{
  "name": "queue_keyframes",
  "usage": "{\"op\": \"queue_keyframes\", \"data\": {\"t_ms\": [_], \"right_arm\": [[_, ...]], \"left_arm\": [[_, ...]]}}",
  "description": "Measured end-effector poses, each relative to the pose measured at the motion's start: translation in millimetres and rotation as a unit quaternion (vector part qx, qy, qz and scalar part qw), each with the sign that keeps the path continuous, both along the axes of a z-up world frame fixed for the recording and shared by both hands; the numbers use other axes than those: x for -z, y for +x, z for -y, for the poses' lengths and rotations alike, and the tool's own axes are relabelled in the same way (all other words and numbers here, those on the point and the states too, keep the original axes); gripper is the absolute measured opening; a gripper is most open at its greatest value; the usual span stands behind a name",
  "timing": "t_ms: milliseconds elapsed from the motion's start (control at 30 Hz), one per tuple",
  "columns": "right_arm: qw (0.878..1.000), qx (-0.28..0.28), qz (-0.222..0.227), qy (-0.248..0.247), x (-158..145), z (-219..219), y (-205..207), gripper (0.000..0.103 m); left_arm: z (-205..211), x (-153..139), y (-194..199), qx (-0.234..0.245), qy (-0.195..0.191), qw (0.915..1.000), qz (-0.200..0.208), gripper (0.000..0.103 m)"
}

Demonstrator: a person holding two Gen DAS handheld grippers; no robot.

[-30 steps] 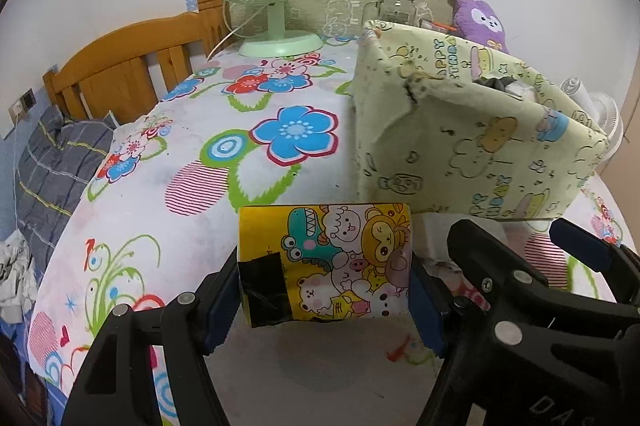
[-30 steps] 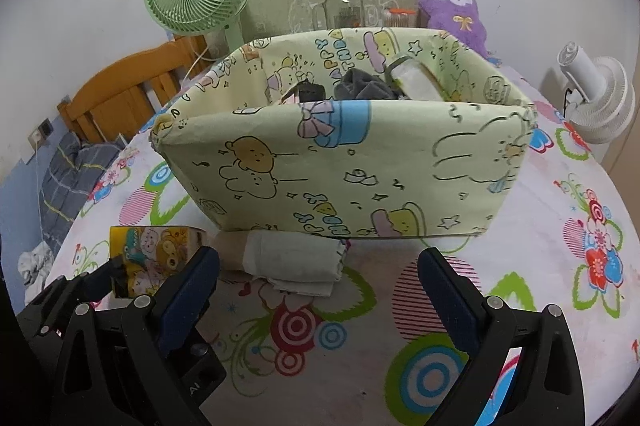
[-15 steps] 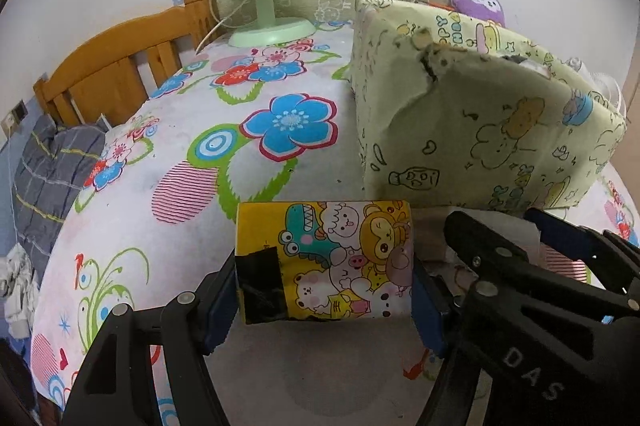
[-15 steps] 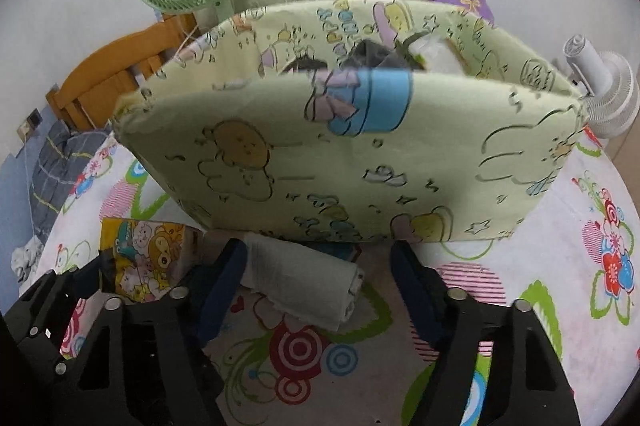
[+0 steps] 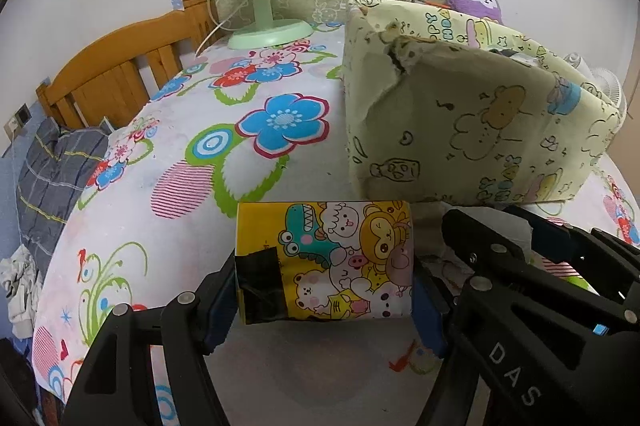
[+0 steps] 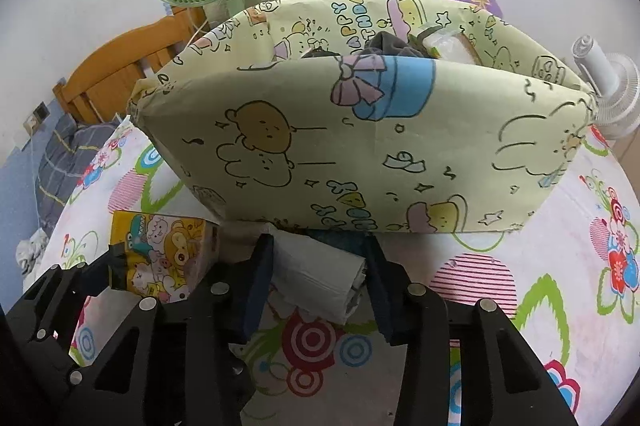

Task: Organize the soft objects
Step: 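Grasp the white rolled item with the right tool, then lift the yellow pack with the left tool while the right tool lifts the white roll over the basket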

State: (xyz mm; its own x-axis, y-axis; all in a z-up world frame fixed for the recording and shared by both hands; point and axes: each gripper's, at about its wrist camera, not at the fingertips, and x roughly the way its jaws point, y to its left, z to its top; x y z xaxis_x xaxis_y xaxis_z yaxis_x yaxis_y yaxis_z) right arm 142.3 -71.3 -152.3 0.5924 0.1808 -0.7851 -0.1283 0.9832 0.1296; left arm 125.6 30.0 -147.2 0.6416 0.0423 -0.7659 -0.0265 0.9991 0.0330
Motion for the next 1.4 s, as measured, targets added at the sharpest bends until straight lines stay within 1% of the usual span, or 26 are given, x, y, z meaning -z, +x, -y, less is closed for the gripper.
{"op": "queue_keyframes", "data": {"t_ms": [200, 800, 1400], "right_arm": [[1.0, 0.007, 0.003, 0.003, -4.3, 9.8, -8.7, 0.047], [0.999, 0.027, 0.042, 0.012, -34.3, 43.0, -37.7, 0.047], [0.993, 0.042, 0.105, 0.014, -84.5, 69.9, -71.0, 0.047]], "left_arm": [[9.9, -3.3, -7.6, 0.007, -0.007, 0.9999, 0.001, 0.075], [36.6, -30.6, -32.1, 0.019, -0.017, 0.999, 0.036, 0.075], [59.6, -76.4, -58.7, 0.034, -0.029, 0.9947, 0.093, 0.075]]}}
